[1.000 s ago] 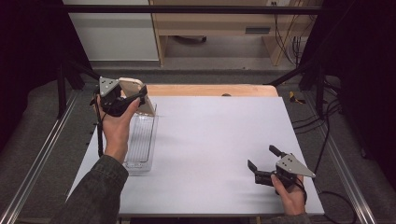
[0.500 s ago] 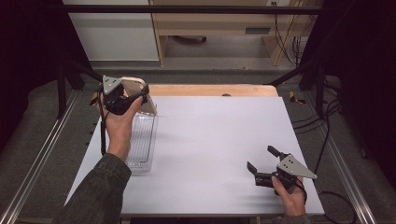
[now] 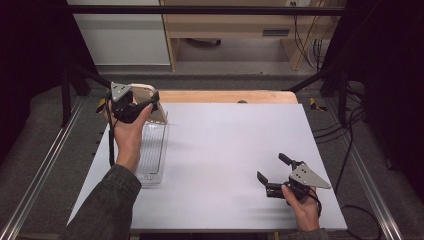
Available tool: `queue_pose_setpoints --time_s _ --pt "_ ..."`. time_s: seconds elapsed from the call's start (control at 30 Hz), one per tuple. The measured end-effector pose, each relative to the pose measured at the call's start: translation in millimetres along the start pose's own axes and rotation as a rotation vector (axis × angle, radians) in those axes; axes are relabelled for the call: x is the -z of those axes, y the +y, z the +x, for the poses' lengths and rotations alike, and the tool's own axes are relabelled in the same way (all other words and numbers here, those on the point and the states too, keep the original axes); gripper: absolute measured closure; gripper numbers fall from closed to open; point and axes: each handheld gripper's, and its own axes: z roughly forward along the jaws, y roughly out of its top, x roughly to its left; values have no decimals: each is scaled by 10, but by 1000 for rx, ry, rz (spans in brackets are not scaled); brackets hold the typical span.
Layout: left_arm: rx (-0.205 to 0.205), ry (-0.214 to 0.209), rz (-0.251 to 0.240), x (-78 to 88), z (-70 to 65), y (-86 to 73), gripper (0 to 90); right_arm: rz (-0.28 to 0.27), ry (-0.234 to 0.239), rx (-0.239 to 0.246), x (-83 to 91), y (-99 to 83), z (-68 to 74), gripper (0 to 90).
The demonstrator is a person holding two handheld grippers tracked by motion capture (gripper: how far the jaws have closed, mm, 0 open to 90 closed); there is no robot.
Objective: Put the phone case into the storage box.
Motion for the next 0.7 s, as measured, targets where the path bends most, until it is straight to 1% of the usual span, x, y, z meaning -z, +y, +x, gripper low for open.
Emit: queue_pose_setpoints --time_s 0.1,0.33,0.47,0.57,0.7 --pt "1 2 2 -8 -8 -3 111 6 6 6 -16 -3 21 28" --pt "3 35 2 -32 18 -16 111 13 13 3 -12 -10 34 32" --pt "-14 61 6 -59 37 -31 110 13 15 4 -19 -7 41 32" --pt "-16 78 14 -94 62 -57 110 13 16 2 -15 -5 40 32" --pt "-19 90 17 -142 75 -89 110 13 19 0 -14 -5 43 32"
